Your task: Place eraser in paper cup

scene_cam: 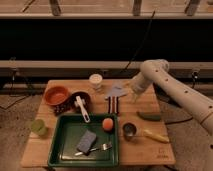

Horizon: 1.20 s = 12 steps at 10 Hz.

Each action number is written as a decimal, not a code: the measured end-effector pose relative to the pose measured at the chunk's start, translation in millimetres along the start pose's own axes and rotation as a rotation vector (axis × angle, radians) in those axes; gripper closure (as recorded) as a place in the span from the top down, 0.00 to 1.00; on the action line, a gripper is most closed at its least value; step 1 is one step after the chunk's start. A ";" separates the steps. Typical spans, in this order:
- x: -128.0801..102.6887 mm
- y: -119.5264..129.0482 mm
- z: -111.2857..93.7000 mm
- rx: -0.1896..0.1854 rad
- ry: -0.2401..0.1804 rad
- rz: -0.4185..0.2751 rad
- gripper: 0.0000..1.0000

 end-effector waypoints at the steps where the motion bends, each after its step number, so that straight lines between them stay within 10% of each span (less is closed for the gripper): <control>1: -11.1 -7.5 11.6 0.007 -0.013 -0.055 0.65; 6: -42.0 -30.4 48.6 -0.032 -0.013 -0.311 0.65; 12: -28.0 -40.2 78.7 -0.150 0.094 -0.468 0.65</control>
